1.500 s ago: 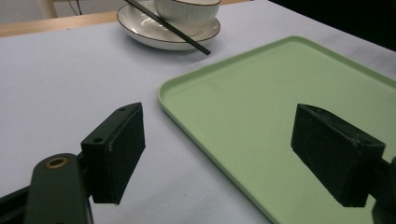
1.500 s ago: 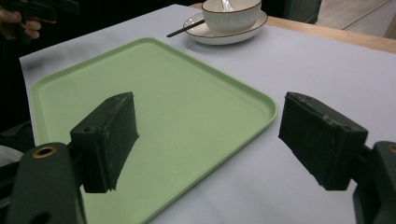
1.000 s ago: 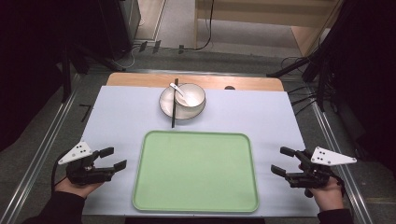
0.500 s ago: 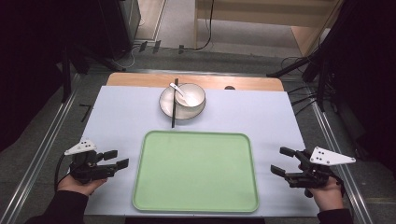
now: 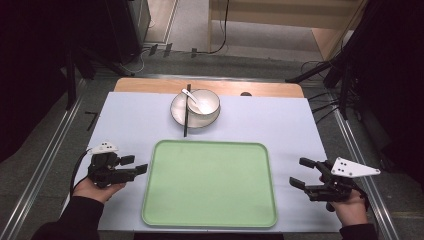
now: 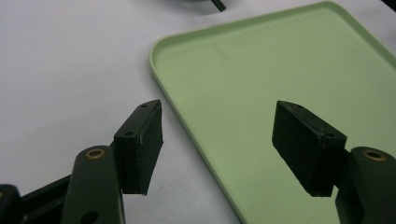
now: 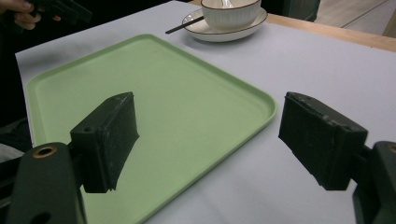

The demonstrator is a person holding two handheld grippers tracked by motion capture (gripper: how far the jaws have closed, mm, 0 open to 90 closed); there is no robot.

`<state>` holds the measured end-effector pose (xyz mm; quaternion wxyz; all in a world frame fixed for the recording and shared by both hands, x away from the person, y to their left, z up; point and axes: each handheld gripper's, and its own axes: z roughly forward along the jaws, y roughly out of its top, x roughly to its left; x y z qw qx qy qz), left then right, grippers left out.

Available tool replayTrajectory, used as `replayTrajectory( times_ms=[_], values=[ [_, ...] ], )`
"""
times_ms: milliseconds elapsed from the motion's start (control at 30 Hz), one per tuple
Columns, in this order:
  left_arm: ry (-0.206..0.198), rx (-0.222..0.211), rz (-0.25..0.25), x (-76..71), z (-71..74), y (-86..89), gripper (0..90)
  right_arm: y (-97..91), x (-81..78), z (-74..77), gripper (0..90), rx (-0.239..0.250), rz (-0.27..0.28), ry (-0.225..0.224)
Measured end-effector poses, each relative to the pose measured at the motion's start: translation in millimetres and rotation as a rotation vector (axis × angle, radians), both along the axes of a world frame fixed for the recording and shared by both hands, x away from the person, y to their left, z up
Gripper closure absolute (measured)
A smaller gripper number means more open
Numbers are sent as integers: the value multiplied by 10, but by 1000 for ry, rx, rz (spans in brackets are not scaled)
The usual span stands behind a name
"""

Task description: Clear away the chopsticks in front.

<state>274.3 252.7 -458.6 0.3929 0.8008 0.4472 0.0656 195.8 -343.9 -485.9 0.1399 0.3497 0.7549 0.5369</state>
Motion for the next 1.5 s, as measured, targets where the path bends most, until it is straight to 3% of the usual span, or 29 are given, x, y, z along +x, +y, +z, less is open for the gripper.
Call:
replayTrajectory(
  times_ms=[267,567,700,1067,1500],
  values=[
    [28,31,0,166,92,-103,354,23,1,8,200,-2,11,-6],
    [55,9,5,369,166,-178,341,19,10,1,201,4,8,-1],
    [64,22,6,464,176,-236,337,23,10,0,200,2,11,0],
    [56,48,-6,741,265,-422,331,30,20,-8,200,3,13,6],
    [40,72,-28,1097,322,-768,298,19,25,-16,200,1,9,11]
  ],
)
